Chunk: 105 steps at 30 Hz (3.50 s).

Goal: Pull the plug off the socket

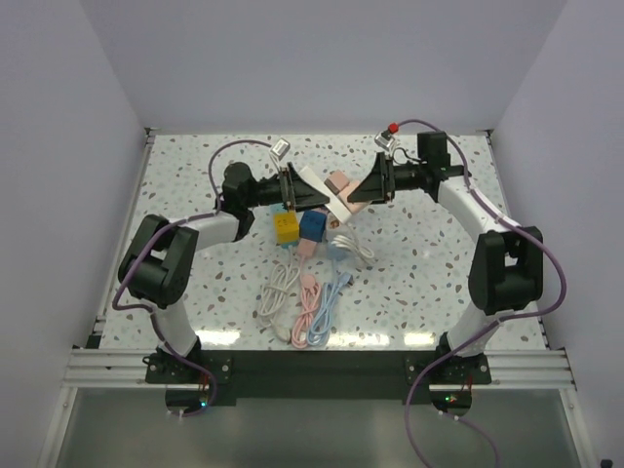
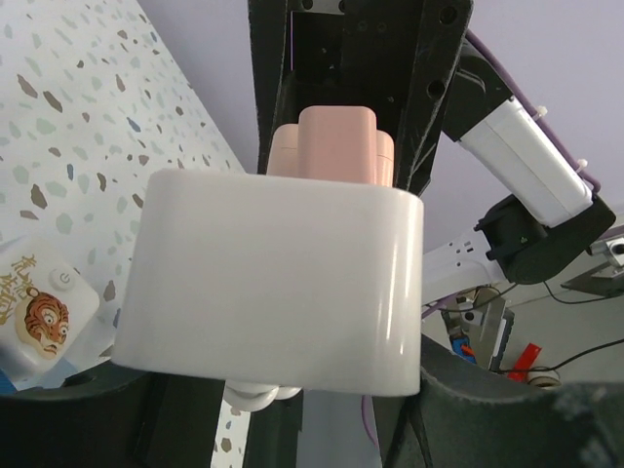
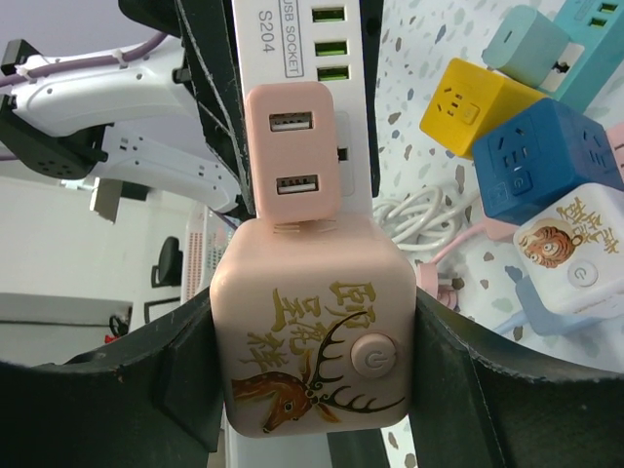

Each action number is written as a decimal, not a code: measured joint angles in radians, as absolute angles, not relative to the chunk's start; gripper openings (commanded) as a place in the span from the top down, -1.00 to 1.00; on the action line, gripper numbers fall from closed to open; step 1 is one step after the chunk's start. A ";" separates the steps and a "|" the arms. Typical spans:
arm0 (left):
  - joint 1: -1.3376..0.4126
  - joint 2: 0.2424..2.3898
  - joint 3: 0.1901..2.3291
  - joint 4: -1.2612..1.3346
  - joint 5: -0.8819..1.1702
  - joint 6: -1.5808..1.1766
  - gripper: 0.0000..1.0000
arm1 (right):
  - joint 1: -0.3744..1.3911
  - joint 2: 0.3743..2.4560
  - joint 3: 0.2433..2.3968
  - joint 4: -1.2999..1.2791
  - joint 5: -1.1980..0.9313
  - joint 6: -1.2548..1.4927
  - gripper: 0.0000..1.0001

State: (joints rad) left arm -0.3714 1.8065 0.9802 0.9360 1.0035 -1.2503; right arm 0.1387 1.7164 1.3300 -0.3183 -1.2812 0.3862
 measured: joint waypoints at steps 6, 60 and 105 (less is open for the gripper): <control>-0.361 1.806 0.980 0.892 1.047 -1.213 0.99 | 0.162 1.722 1.333 -0.403 -1.266 0.307 1.00; -0.674 1.915 1.528 0.080 0.286 -0.978 -1.00 | 0.229 1.262 1.277 -0.769 -0.260 0.270 1.00; -0.708 1.952 1.405 0.370 0.197 -1.075 1.00 | 0.276 1.221 1.159 -0.636 -0.328 0.379 1.00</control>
